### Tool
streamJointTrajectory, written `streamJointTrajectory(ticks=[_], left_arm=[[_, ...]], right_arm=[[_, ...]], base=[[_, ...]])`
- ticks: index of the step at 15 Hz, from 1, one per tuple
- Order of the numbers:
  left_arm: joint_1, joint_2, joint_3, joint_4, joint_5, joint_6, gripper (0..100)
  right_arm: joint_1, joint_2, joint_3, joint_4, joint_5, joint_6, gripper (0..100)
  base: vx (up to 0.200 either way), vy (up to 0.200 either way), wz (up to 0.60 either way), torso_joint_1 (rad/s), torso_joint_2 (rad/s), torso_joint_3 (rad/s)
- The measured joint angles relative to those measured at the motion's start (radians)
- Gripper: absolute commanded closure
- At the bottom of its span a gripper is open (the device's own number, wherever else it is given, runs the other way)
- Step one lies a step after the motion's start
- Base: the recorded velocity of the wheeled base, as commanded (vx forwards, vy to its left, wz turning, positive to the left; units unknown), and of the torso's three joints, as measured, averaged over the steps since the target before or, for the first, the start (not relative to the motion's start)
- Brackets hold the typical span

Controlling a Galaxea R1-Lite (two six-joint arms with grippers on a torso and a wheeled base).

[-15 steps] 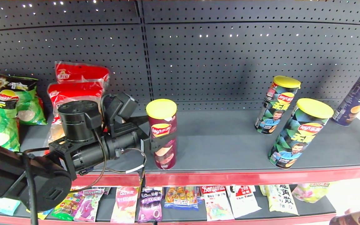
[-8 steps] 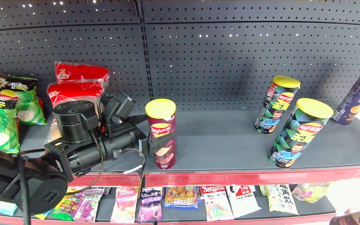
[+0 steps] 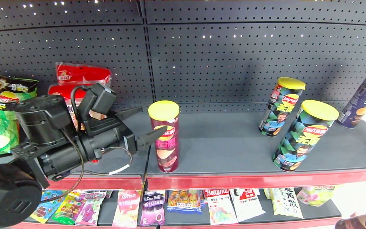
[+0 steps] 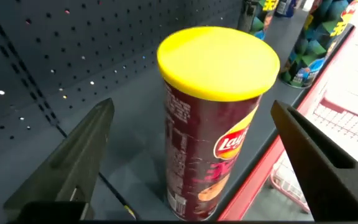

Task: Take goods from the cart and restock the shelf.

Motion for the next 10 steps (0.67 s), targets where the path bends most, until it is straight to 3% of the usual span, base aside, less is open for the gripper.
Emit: streamJointTrajectory(ticks=[7,10], left_arm=[[0.014,-0.123,0.048,0.034,-0.041,-0.008,0],[0.070,-0.194,0.069,0.080,-0.040,-0.010,0]], right_arm=[[-0.004,0.003,-0.002,0.000,0.001,0.000,100],[-0.004,0.014,0.000,-0.001,0.002,-0.003,100]], base=[[0.000,0.000,0.00,0.000,0.00,0.000],[0.000,0.000,0.00,0.000,0.00,0.000]])
